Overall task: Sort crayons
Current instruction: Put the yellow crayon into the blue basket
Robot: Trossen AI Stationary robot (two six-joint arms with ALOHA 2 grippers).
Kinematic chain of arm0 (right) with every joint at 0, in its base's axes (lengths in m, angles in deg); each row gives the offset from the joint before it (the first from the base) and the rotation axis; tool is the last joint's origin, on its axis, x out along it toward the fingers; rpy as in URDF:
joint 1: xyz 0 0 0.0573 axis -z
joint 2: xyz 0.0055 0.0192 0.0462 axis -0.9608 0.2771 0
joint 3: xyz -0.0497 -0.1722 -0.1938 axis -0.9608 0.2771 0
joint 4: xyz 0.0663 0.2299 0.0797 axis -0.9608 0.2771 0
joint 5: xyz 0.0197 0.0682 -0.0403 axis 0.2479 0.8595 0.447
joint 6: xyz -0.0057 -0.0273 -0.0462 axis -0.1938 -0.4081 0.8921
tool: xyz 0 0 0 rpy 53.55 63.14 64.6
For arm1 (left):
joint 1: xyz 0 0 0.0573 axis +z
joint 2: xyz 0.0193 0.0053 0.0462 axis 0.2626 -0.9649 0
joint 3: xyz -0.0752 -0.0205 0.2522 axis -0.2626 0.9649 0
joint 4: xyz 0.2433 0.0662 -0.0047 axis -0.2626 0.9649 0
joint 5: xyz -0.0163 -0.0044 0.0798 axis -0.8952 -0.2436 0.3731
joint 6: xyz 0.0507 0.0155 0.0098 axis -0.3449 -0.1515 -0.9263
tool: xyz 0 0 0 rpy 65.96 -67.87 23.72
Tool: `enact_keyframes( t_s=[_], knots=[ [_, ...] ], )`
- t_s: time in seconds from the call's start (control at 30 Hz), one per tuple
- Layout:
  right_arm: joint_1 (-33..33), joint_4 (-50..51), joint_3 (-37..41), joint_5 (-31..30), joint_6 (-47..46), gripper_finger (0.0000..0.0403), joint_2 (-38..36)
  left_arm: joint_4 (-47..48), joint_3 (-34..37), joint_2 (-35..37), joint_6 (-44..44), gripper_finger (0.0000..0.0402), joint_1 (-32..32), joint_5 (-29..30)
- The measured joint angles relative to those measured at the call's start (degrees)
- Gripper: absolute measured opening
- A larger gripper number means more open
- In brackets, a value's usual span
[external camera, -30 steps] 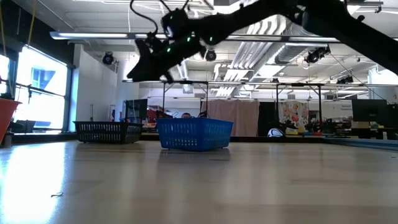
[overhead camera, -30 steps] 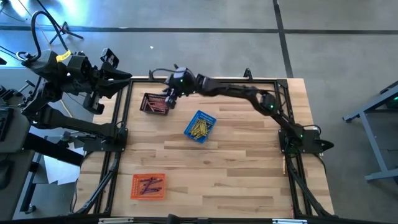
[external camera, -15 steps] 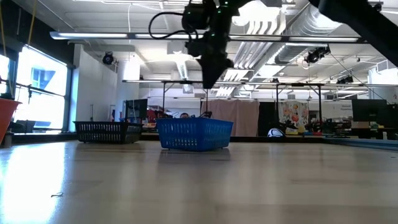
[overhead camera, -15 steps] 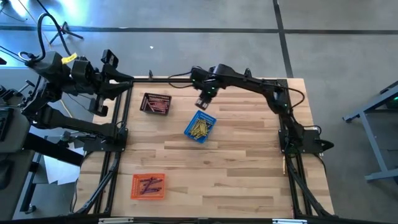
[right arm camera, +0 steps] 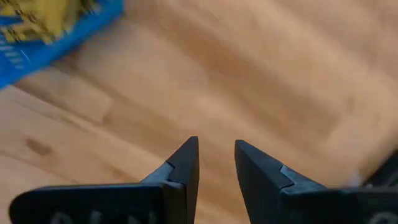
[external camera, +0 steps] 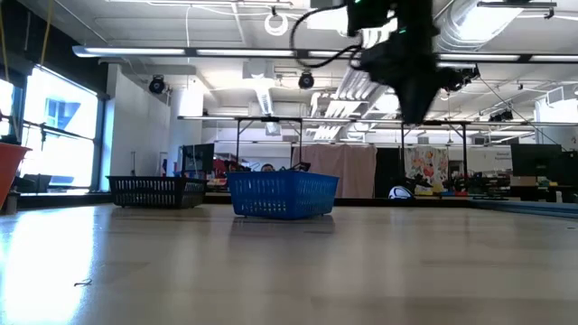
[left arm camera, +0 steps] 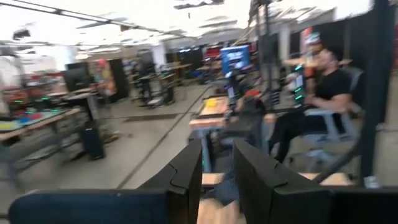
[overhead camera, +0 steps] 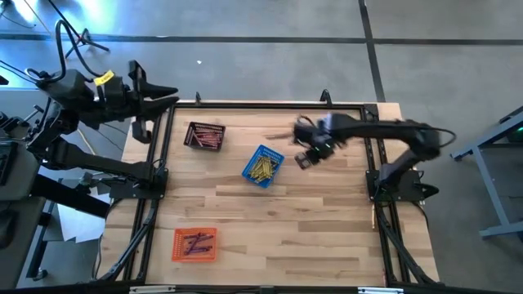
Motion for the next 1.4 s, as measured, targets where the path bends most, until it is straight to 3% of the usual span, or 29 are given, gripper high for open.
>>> enact_keyframes(
  t_s=[0.23,0.47,0.9,1.17,1.4],
  knots=[
    [-14.00,-0.30,18.06,1.50,-36.52,0.0089,-14.29,1.36,0.00,-0.05,-7.37,0.0076,0.00,8.40],
    [-28.38,-0.66,27.24,12.22,-58.23,0.0089,-15.99,0.90,0.01,-0.97,-10.16,0.0076,0.00,13.70],
    [-44.55,-7.06,35.45,24.05,-75.29,0.0089,-15.98,-0.19,0.02,-1.92,-11.54,0.0076,0.00,14.01],
    [-49.71,-22.89,43.61,25.10,-81.16,0.0089,-15.97,-0.39,0.02,-1.84,-11.54,0.0076,0.00,14.16],
    [-51.56,-23.95,44.28,25.06,-84.21,0.0089,-15.97,-0.74,0.02,-1.81,-11.52,0.0076,0.00,14.16]
  ],
)
